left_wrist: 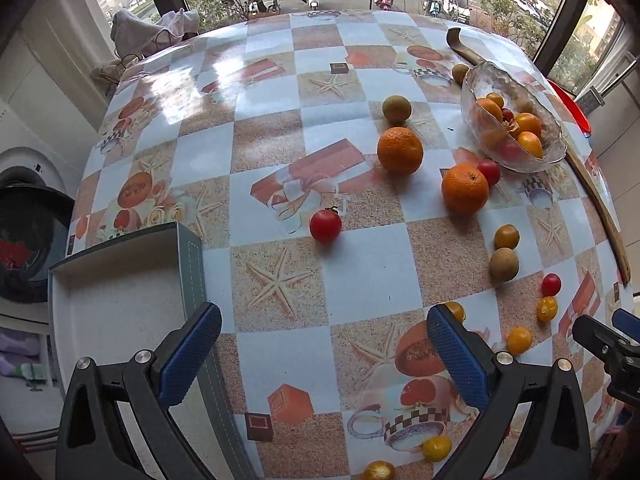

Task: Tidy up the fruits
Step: 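Move both grippers toward the loose red cherry tomatoes on the table, then close the left gripper on a red cherry tomato while the right gripper grasps another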

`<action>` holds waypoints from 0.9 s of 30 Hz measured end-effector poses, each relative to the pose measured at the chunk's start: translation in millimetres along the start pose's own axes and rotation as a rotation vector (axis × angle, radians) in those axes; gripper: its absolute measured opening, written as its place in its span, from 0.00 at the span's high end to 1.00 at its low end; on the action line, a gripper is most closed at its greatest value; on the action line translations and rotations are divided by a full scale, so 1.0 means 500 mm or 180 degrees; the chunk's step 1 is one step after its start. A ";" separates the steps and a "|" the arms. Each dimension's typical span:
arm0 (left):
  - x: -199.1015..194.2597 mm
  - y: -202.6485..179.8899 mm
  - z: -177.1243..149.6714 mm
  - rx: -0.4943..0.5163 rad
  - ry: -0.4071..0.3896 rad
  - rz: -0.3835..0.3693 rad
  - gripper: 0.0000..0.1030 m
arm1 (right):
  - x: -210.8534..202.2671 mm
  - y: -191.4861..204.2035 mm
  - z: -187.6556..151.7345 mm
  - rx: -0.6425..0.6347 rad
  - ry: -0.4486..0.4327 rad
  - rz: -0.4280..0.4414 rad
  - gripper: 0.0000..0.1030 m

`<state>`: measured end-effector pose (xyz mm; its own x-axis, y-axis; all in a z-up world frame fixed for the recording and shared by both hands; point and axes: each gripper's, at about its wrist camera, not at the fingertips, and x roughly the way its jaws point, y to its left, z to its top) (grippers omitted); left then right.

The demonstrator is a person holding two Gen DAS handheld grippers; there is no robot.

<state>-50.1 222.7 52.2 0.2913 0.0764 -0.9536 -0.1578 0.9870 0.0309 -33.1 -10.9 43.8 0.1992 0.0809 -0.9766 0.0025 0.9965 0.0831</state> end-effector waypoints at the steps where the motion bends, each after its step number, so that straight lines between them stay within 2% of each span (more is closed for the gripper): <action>1: 0.000 0.001 0.001 -0.0003 -0.0001 -0.0009 0.00 | -0.004 0.005 0.002 -0.0018 -0.0020 0.0006 0.00; 27: 0.019 -0.001 0.022 -0.0065 0.0052 -0.0107 0.00 | 0.009 0.007 0.019 0.0022 0.0104 0.0078 0.00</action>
<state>-36.7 224.6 46.4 0.2814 0.0407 -0.9587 -0.1675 0.9858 -0.0073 -22.9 -7.1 41.6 0.1672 0.1060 -0.9802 0.0048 0.9941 0.1083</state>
